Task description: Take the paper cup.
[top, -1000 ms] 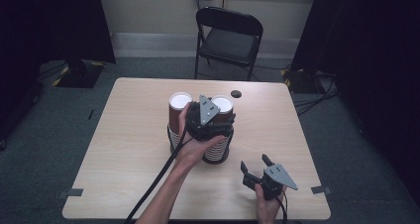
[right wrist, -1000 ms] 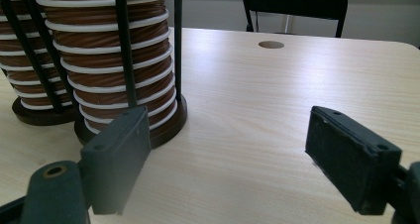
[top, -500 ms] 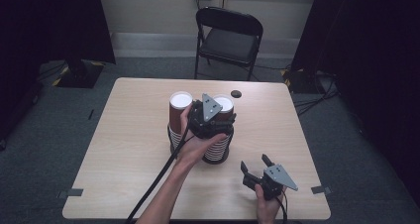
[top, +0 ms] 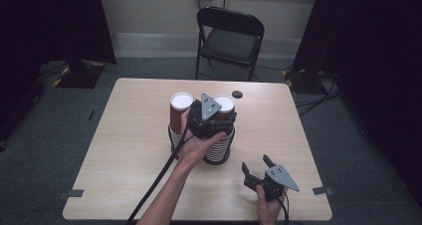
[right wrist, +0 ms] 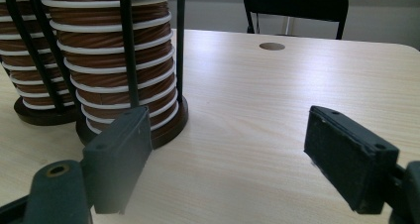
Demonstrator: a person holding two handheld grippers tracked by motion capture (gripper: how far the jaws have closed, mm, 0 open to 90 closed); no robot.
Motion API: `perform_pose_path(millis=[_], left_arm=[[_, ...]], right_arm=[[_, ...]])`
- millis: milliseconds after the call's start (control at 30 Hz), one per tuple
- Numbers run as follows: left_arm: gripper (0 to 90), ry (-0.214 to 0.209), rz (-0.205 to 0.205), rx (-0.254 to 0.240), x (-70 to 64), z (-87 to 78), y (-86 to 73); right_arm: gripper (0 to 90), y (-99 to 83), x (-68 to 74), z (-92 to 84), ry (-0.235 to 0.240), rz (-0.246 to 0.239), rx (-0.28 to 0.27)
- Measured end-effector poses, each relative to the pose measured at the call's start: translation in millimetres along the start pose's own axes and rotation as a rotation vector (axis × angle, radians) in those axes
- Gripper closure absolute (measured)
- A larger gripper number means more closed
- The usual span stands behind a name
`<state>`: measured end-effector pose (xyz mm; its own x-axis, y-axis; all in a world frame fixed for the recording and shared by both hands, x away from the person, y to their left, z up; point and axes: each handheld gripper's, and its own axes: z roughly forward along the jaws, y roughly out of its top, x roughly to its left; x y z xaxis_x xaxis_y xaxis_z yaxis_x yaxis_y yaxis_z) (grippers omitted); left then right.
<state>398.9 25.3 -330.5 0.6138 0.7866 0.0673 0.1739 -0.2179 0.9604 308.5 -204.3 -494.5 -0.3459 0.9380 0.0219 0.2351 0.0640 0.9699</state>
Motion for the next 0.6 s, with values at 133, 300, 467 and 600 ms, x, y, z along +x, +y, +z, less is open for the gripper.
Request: perform_pose_path(millis=[133,300,467,600], left_arm=[[21.0,-0.01,0.0,-0.053,2.6,-5.0,2.9],[21.1,-0.018,-0.016,-0.074,3.9,-7.5,4.1],[21.1,-0.025,-0.02,-0.093,4.8,-9.0,4.8],[21.1,-0.02,-0.043,-0.147,6.9,-14.1,8.6]], right_arm=[[17.5,0.0,0.0,0.0,0.0,0.0,0.0],[17.5,-0.1,0.1,-0.4,-0.004,0.002,-0.003],[17.5,0.0,0.0,-0.1,-0.002,0.001,-0.001],[17.5,0.0,-0.1,-0.1,-0.001,0.001,0.0]])
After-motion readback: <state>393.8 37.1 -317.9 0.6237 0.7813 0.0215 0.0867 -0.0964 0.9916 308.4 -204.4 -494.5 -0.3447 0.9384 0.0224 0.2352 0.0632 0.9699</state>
